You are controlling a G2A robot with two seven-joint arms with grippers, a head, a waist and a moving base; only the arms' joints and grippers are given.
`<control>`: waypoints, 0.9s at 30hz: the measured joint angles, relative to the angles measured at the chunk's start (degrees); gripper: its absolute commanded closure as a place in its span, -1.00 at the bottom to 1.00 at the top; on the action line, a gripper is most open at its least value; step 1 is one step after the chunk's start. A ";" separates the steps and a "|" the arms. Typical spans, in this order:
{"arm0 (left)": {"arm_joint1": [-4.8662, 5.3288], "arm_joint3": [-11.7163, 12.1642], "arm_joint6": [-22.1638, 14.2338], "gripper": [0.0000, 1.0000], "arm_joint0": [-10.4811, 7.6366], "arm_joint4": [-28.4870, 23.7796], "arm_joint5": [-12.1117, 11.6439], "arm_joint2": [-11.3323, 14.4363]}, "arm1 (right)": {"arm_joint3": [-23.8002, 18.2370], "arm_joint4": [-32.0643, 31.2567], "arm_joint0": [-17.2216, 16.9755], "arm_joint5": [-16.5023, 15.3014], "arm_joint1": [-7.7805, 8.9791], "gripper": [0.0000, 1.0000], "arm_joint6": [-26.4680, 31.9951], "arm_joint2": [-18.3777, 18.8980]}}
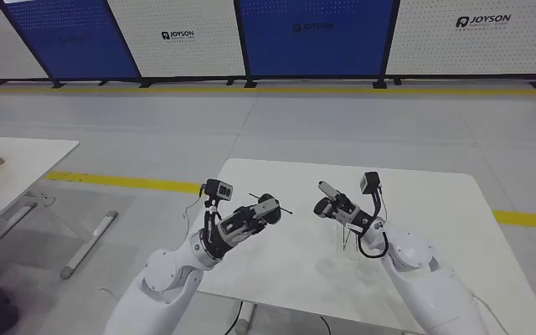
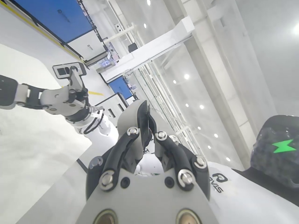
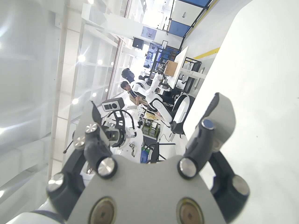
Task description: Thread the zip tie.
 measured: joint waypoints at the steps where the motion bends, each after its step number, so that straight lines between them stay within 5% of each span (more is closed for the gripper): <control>1: 0.00 -0.37 0.04 1.00 0.23 -0.12 -0.19 -0.10 | 0.00 0.00 0.00 0.00 0.00 -1.00 0.00 0.00; 17: -0.04 -1.18 0.76 1.00 0.88 -0.62 -0.79 -0.40 | 0.00 0.00 0.00 0.00 0.00 -1.00 0.00 0.00; 20: -0.11 -0.97 1.75 1.00 0.15 -0.42 0.13 0.03 | 0.00 0.00 0.00 0.00 0.00 -1.00 0.00 0.00; 27: -0.27 3.55 3.45 1.00 -3.19 0.75 3.47 1.74 | 0.00 0.00 0.00 0.00 0.00 -1.00 0.00 0.00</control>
